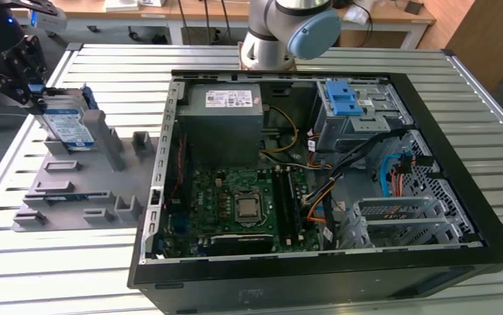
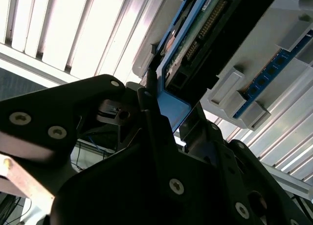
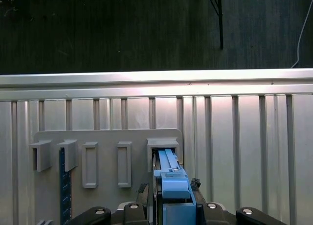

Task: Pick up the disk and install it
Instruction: 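Pick up the disk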

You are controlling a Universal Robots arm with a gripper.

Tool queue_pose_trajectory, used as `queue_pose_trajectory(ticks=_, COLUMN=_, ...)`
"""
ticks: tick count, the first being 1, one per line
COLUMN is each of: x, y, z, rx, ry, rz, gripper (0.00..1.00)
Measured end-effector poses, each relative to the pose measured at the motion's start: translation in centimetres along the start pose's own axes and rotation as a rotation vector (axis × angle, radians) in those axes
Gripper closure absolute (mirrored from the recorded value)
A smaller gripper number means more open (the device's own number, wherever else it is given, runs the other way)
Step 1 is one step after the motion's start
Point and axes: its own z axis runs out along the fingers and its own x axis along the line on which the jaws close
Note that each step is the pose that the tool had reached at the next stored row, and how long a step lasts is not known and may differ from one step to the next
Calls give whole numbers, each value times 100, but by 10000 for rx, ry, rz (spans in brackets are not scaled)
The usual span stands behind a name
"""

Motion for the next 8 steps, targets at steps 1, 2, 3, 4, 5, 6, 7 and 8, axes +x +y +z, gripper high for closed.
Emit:
queue_pose_trajectory(ticks=1, x=0, y=0, z=0, rx=2, ry=1, rz=0, gripper=56)
queue_pose_trajectory(ticks=2, x=0, y=0, z=1, rx=7, ry=2, rz=-1, gripper=56)
queue_pose_trajectory(ticks=3, x=0, y=0, z=2, rx=10, ry=2, rz=0, gripper=56)
queue_pose_trajectory(ticks=4, x=0, y=0, z=2, rx=10, ry=2, rz=0, gripper=56)
queue_pose_trajectory(ticks=5, x=0, y=0, z=2, rx=10, ry=2, rz=0, gripper=56)
queue_pose_trajectory(ticks=6, x=0, y=0, z=2, rx=11, ry=3, rz=0, gripper=56)
queue_pose_trajectory(ticks=7, x=0, y=0, z=2, rx=11, ry=3, rz=0, gripper=56)
queue_pose_trajectory(ticks=8, x=0, y=0, z=2, rx=10, ry=3, rz=0, gripper=56)
